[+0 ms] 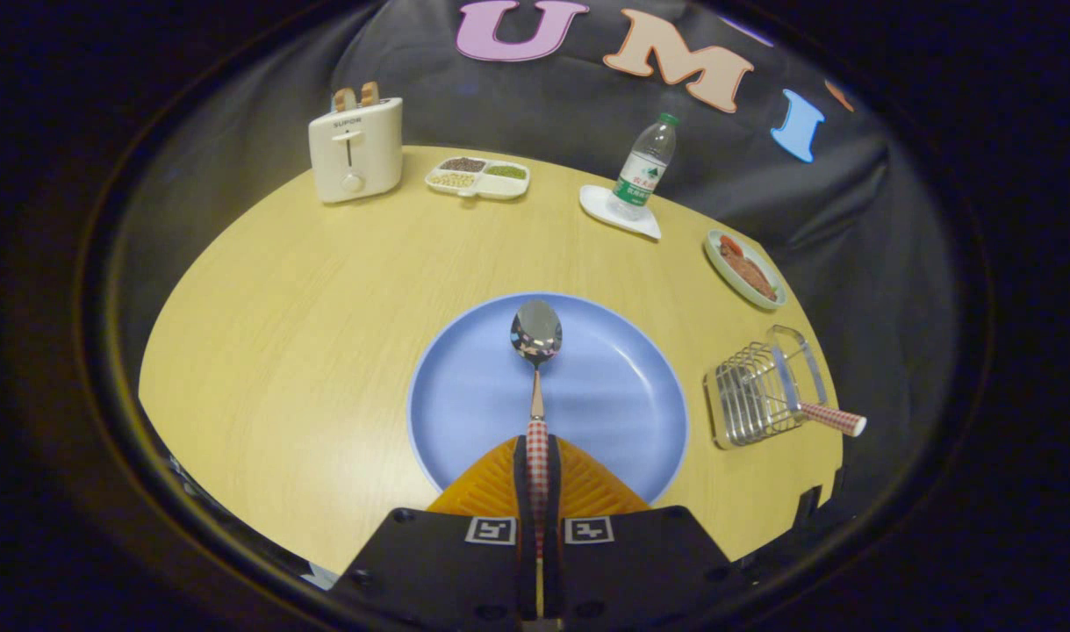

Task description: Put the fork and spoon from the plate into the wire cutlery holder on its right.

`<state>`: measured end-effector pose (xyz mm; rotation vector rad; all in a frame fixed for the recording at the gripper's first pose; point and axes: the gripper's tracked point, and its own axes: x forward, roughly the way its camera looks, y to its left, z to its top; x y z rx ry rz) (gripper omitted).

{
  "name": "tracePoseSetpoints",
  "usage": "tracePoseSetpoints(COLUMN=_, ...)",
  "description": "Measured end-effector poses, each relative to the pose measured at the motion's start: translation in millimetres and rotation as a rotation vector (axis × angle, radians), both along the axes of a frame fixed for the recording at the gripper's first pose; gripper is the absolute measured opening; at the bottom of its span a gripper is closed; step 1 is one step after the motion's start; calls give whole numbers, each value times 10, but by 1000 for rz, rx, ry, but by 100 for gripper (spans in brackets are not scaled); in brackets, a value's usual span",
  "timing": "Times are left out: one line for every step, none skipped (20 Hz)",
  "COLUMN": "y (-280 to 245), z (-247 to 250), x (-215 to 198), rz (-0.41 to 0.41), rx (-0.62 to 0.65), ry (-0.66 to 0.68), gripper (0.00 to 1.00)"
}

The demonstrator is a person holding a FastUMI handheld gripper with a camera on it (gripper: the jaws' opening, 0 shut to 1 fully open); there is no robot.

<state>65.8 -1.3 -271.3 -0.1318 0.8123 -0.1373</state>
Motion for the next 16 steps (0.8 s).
tracePoseSetpoints(y=1, z=73, x=-3, rz=-13, rx=13, ry=1, gripper=6)
tracePoseSetpoints(y=-13, z=139, x=-5, rz=-31, rx=25, ry=2, gripper=6)
tracePoseSetpoints(y=-44, z=207, x=-10, rz=-55, rx=31, ry=8, gripper=6)
tracePoseSetpoints(y=-84, z=287, x=-28, rz=-78, rx=35, ry=14, gripper=6)
tracePoseSetpoints(y=-123, z=360, x=-45, rz=-102, rx=37, ry=22, gripper=6)
tracePoseSetpoints(y=-174, z=432, x=-63, rz=-128, rx=42, ry=31, gripper=6)
tracePoseSetpoints(y=-211, z=496, x=-75, rz=-155, rx=52, ry=42, gripper=6)
tracePoseSetpoints(y=-240, z=530, x=-104, rz=-182, rx=66, ry=61, gripper=6)
tracePoseSetpoints(y=-283, z=569, x=-151, rz=-213, rx=80, ry=87, gripper=6)
tracePoseSetpoints(y=-355, z=613, x=-208, rz=-242, rx=92, ry=115, gripper=6)
tracePoseSetpoints(y=-405, z=655, x=-252, rz=-272, rx=106, ry=143, gripper=6)
tracePoseSetpoints(y=-453, z=700, x=-298, rz=-300, rx=121, ry=172, gripper=6)
tracePoseSetpoints(y=-512, z=751, x=-330, rz=-328, rx=136, ry=200, gripper=6)
tracePoseSetpoints(y=-558, z=788, x=-371, rz=-356, rx=155, ry=231, gripper=6)
tracePoseSetpoints(y=-596, z=828, x=-405, rz=-382, rx=179, ry=260, gripper=6)
tracePoseSetpoints(y=-638, z=856, x=-426, rz=-409, rx=202, ry=288, gripper=6)
